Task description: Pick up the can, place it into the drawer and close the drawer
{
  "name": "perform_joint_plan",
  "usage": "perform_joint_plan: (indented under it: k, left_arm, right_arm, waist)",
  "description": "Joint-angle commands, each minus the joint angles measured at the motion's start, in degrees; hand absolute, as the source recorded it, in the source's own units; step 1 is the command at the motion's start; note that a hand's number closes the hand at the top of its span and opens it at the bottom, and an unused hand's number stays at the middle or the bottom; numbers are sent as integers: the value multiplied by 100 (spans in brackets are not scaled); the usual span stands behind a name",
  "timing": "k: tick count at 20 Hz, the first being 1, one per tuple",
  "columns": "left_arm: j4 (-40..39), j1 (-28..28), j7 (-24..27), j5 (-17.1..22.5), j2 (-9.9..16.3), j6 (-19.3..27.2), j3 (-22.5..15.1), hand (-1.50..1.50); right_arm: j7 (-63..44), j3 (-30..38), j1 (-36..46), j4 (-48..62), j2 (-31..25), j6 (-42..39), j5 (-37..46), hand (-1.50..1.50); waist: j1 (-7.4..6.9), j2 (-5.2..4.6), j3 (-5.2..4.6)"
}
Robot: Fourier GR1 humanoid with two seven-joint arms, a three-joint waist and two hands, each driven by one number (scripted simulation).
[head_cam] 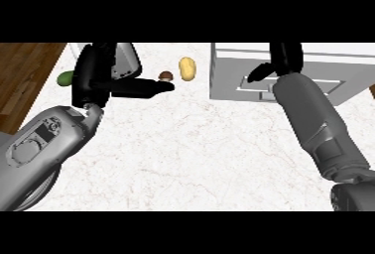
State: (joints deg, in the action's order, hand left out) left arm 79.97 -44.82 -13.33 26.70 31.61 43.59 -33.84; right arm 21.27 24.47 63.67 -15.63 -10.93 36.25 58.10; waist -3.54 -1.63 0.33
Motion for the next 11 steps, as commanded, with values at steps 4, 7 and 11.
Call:
perform_joint_plan:
  k: [4,7,11]
  left_arm:
    - [61,202,61,-55,56,9,121,-150]
    - [174,361,43,-88,41,72,150,-150]
    - [398,494,-79,-158,244,-20,308,-150]
  right_arm:
    - [463,1098,611,-315,453,-571,-1414,-150]
    - [651,1376,513,-272,600,-843,-1790,-150]
    - [843,1489,479,-192,282,-1118,-1966,-150]
  waist:
    - [-15,58,-10]
    - [60,93,-17]
    - [84,84,-22]
